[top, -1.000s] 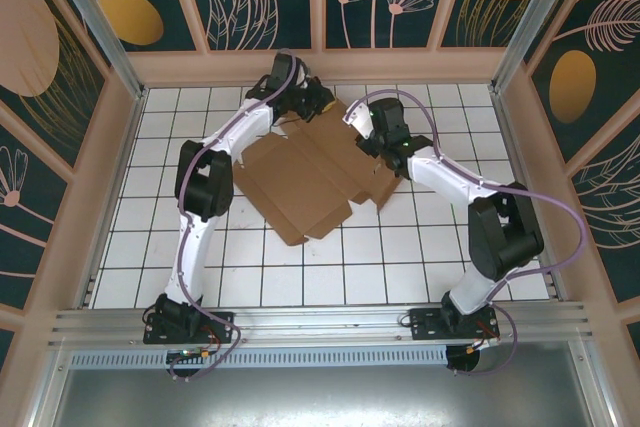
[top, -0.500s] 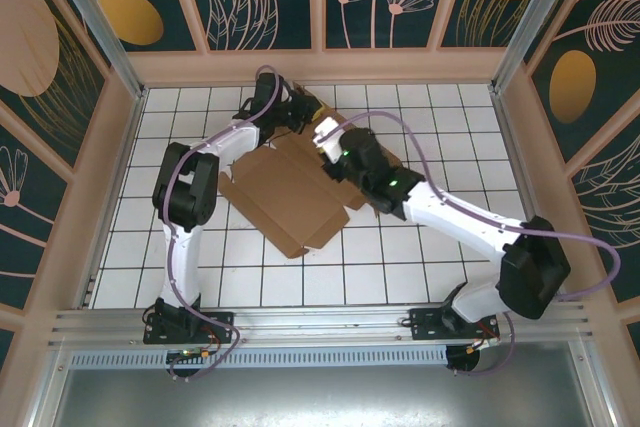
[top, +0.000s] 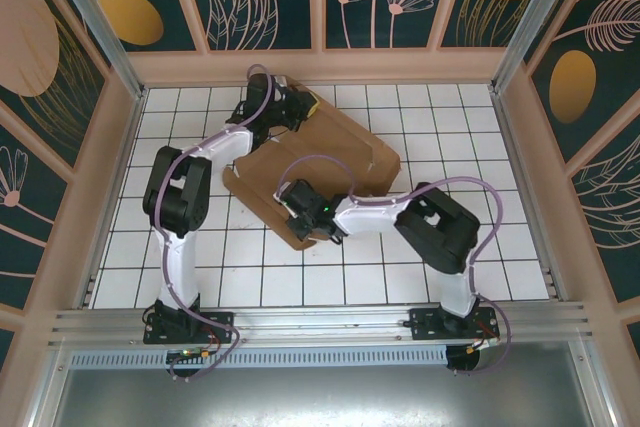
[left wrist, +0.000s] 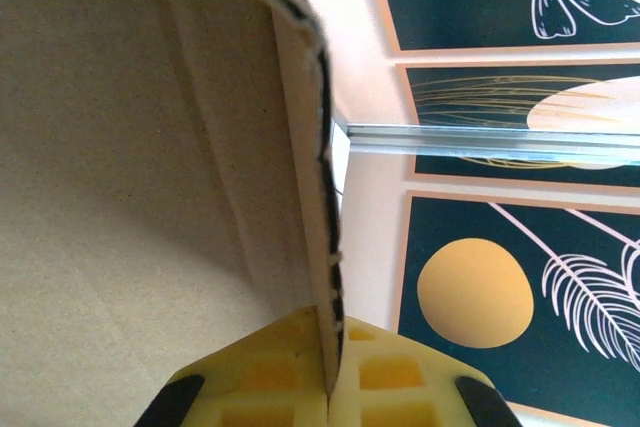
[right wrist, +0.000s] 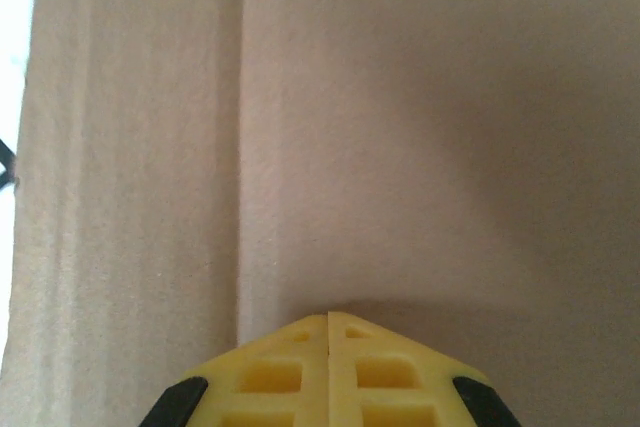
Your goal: Fold the paper box
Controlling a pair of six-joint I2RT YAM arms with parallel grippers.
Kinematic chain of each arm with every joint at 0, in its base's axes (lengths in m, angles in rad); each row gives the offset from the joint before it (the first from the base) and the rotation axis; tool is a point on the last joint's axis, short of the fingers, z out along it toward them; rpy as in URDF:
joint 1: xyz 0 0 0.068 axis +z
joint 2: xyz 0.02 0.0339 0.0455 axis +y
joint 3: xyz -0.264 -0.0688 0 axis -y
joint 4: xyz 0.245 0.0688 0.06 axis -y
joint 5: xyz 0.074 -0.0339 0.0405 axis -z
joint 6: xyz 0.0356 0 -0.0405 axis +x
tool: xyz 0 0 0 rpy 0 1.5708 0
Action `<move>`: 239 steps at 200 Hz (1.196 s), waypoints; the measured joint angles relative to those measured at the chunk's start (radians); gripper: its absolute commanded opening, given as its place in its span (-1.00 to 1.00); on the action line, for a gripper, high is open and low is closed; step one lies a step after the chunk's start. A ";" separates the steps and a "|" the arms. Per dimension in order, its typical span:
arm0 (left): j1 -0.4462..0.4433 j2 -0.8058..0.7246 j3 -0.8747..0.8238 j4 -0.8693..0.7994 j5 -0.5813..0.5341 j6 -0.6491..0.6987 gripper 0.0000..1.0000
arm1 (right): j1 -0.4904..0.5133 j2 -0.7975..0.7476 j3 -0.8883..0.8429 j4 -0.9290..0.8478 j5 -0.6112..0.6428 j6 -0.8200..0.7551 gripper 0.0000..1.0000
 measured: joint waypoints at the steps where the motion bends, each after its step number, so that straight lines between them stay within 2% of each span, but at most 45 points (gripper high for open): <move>1: 0.000 -0.002 -0.002 0.000 0.000 0.000 -1.00 | 0.000 0.000 0.002 0.000 0.000 0.001 -1.00; 33: 0.008 -0.035 -0.040 -0.001 -0.023 0.007 -1.00 | -0.002 0.039 0.059 -0.017 -0.028 0.020 -1.00; 82: 0.021 -0.122 -0.124 0.000 -0.105 0.033 -1.00 | -0.033 0.025 0.035 -0.015 -0.058 0.030 -1.00; 123: 0.024 -0.211 -0.220 0.006 -0.210 0.062 -1.00 | -0.106 -0.011 -0.006 -0.028 -0.057 0.014 -1.00; 162: 0.024 -0.261 -0.306 0.071 -0.246 0.066 -1.00 | -0.184 -0.011 -0.005 -0.033 -0.049 -0.006 -1.00; 210: 0.023 -0.303 -0.414 0.129 -0.283 0.065 -1.00 | -0.227 -0.008 0.004 -0.046 -0.019 -0.102 -1.00; 239: 0.021 -0.310 -0.418 0.127 -0.312 0.064 -1.00 | -0.241 -0.009 0.011 -0.058 -0.009 -0.171 -0.84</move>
